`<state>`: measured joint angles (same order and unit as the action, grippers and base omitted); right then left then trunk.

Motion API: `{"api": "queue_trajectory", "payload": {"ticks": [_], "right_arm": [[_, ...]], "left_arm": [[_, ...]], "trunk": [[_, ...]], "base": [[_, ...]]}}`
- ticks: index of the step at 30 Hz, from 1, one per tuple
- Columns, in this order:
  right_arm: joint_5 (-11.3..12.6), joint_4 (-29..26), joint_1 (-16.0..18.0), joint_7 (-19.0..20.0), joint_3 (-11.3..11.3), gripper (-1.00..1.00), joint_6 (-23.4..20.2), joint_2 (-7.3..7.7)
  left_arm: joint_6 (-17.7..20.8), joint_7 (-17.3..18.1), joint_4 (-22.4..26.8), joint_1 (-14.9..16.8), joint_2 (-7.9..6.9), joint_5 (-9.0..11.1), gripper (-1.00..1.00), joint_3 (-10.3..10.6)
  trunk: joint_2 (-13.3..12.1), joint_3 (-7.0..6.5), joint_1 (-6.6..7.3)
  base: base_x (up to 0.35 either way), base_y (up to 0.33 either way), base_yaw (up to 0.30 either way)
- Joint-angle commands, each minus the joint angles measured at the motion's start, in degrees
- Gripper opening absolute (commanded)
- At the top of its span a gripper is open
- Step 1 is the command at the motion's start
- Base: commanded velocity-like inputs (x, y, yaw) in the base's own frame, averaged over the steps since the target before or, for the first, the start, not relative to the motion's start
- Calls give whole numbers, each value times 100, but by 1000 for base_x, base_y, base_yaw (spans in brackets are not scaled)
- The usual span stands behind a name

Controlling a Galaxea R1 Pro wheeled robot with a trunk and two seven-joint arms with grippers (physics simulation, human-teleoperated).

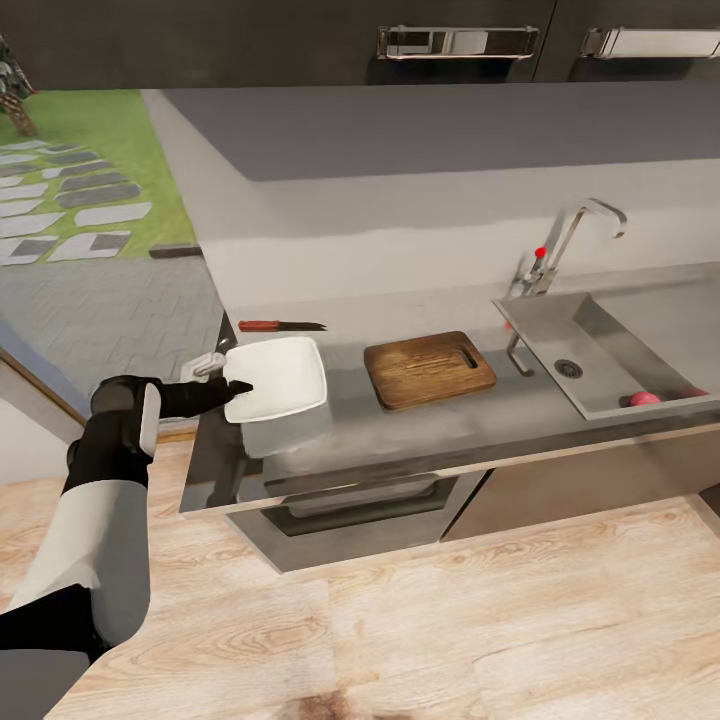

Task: In the kitchen, take the Vidalia onion out of the sink, dice it on the chopping board with the paring knife, put the diced onion into the bowl on the countertop, then place both the paring knife and the chopping board into the sink.

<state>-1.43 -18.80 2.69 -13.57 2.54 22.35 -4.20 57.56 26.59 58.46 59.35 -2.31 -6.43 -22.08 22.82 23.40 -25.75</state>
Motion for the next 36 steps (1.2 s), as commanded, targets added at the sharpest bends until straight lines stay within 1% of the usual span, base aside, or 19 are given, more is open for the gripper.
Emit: {"api": "queue_trajectory", "payload": {"ticks": [1,11,14,20,24,25,27,29,30,31,33,35,36], "right_arm": [[-15,5,3,-49,27,100,6,0],[-15,4,3,-49,27,100,6,-2],[-15,5,3,-49,27,100,6,-2],[-15,8,3,-49,27,100,6,-2],[-15,8,3,-49,27,100,6,-2],[-15,8,3,-49,29,100,6,-2],[-15,8,3,-49,28,100,6,-2],[-15,8,3,-49,27,100,6,-2],[-15,8,3,-49,27,100,6,-2],[-15,8,3,-49,27,100,6,-2],[-15,8,3,-49,27,100,6,-2],[-15,8,3,-49,27,100,6,-2],[-15,8,3,-49,28,100,6,-2]], "left_arm": [[18,57,5,6,2,-60,100,-13],[35,49,239,6,2,-60,100,-8],[42,44,372,6,2,-60,100,-4],[58,62,845,6,2,-53,100,14],[69,208,1412,4,2,-52,100,18],[73,270,1670,5,2,-52,100,20],[75,326,1937,4,2,-52,100,28],[78,405,2400,6,2,-55,100,65],[78,425,2553,4,0,-57,100,88],[75,449,2732,4,-28,-72,100,119],[70,455,2759,1,-86,-82,100,126],[66,458,2768,1,-207,-88,100,130],[64,459,2766,0,-321,-89,100,131]], "trunk": [[10,9,-3],[10,9,-3],[10,9,-3],[10,9,-3],[10,9,-3],[10,9,-3],[10,9,-3],[10,9,-3],[10,9,-3],[10,9,-3],[10,9,-3],[10,9,-3],[10,9,-3]], "base": [[0,0,0],[0,0,0],[0,0,0],[0,0,0],[0,0,0],[0,0,0],[0,0,0],[0,0,0],[0,0,0],[0,0,0],[0,0,0],[0,0,0],[0,0,0]]}}
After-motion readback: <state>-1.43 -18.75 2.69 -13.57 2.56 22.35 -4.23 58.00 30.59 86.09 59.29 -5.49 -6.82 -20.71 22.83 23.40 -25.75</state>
